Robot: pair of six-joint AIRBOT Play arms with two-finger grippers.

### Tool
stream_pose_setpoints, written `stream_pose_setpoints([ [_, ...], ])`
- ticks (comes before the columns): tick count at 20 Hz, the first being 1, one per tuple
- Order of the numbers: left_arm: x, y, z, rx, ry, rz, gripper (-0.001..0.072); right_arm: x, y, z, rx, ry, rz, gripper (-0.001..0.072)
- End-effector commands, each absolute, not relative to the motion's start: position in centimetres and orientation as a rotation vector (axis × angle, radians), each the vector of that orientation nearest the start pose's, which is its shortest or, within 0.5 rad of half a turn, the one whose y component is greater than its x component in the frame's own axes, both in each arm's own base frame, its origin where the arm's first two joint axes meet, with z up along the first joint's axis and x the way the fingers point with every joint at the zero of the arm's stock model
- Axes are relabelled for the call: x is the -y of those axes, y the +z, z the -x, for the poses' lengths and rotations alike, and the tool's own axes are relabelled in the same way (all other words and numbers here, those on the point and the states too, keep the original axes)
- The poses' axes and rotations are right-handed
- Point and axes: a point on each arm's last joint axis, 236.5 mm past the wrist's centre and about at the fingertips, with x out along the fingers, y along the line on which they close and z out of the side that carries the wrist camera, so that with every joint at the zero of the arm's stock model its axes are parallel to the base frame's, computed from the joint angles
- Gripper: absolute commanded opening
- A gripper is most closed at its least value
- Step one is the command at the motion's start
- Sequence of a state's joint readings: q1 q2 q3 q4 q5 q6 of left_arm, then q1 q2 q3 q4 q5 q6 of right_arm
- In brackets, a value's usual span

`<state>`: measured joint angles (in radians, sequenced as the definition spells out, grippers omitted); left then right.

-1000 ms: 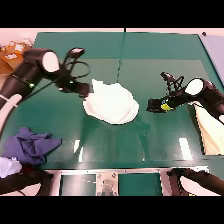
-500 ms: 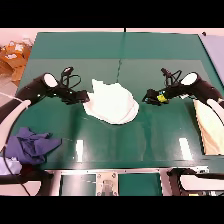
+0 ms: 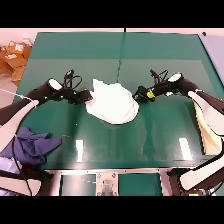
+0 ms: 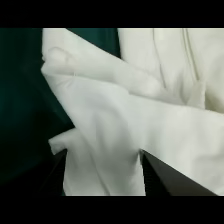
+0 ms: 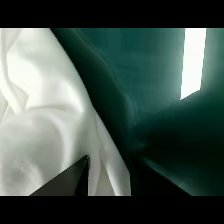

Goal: Fold the shirts.

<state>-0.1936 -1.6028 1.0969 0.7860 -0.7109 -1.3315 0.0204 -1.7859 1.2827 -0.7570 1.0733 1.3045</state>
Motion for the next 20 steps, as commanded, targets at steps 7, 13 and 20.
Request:
stream_pose_setpoints([
  [7,19.5,-4.7,-44.5,-1.153,-0.459,0.46,0.0025,-15.8,-8.0,-44.3,-1.378,0.514,-0.602,0.0012],
  [13,14.1,9.5,-46.9,-0.899,-0.452,0.43,0.0024,-9.5,3.8,-46.3,-1.098,0.461,-0.592,0.0012],
  [20,12.6,33.6,-41.2,-0.384,-0.507,0.235,0.0025,-7.9,26.0,-40.1,-0.593,0.476,-0.394,0.0013],
])
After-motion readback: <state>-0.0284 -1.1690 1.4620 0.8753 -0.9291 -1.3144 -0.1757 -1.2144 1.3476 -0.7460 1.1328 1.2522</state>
